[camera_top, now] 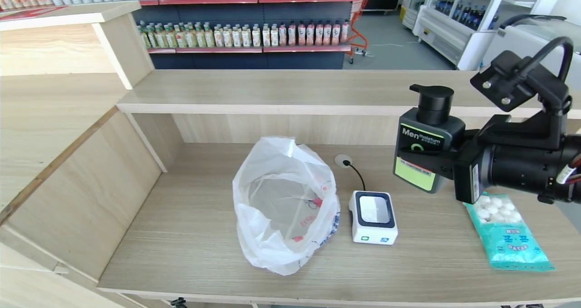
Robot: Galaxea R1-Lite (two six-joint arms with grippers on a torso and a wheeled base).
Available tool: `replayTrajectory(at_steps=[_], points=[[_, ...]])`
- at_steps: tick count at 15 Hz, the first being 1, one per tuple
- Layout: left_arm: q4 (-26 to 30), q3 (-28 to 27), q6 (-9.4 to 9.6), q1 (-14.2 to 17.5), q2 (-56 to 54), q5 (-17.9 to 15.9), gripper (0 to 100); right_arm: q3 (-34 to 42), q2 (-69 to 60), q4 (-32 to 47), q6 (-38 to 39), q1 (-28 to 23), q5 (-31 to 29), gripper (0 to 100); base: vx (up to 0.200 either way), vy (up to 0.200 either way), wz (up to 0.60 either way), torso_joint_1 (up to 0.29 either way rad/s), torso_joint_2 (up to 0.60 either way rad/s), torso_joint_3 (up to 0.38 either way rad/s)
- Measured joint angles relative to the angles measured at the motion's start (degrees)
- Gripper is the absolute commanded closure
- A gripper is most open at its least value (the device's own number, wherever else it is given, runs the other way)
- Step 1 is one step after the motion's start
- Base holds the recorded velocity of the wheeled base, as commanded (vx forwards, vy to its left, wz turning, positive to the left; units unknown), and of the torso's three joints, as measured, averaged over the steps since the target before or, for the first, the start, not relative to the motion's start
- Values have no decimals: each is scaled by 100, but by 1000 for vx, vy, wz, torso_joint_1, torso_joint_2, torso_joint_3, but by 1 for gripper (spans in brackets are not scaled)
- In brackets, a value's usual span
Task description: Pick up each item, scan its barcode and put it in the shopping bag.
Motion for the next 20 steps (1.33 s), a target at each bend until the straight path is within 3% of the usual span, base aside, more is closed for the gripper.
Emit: replayTrajectory(at_steps=[5,13,16,19,20], points=[[-2,0,2,10,0,-2,0,221,344,-213,405,-357,265,100,0,0,0,0,0,0],[2,0,0,0,0,0,0,584,1880,-2302,714,-708,357,100,0,0,0,0,0,0],[0,0,0,0,0,0,0,722,2330,-2576,733,-757,456,100,0,0,0,0,0,0],[2,0,0,0,2,-2,0,741,2640,-2879,717,-887,1803,100,0,0,0,0,0,0],[2,0,0,0,0,-2,0,752,2710,-2975,703,-953,2011,100,0,0,0,0,0,0]])
